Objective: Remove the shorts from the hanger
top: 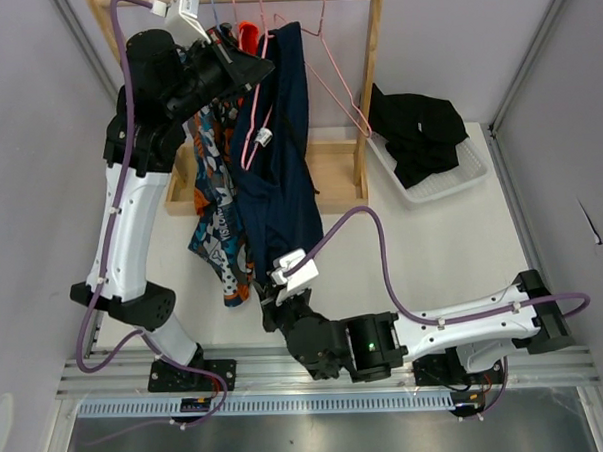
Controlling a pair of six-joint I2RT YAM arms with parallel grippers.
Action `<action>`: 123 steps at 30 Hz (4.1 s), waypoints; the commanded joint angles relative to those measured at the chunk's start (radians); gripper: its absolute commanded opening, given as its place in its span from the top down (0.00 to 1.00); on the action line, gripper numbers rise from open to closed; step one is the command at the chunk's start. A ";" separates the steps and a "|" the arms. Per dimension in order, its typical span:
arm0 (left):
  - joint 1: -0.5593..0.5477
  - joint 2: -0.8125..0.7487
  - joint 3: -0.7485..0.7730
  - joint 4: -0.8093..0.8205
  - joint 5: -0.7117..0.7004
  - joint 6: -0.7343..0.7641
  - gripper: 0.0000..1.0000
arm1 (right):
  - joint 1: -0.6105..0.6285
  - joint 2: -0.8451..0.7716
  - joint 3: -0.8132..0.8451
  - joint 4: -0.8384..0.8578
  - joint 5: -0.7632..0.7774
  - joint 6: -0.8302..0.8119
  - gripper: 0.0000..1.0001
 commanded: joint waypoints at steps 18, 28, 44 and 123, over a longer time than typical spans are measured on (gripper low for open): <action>-0.014 -0.313 -0.271 0.046 0.073 0.025 1.00 | -0.542 0.035 0.252 0.063 -0.322 -0.187 1.00; -0.022 -0.375 -0.367 0.060 -0.076 0.110 1.00 | -0.507 -0.089 0.114 0.001 -0.302 -0.106 1.00; -0.021 0.101 0.066 0.247 -0.191 0.118 1.00 | 0.044 -0.517 -0.263 -0.579 0.287 0.354 1.00; 0.113 0.112 0.003 0.186 -0.134 0.259 0.31 | -1.537 -0.761 -0.393 -0.342 -0.874 0.077 0.01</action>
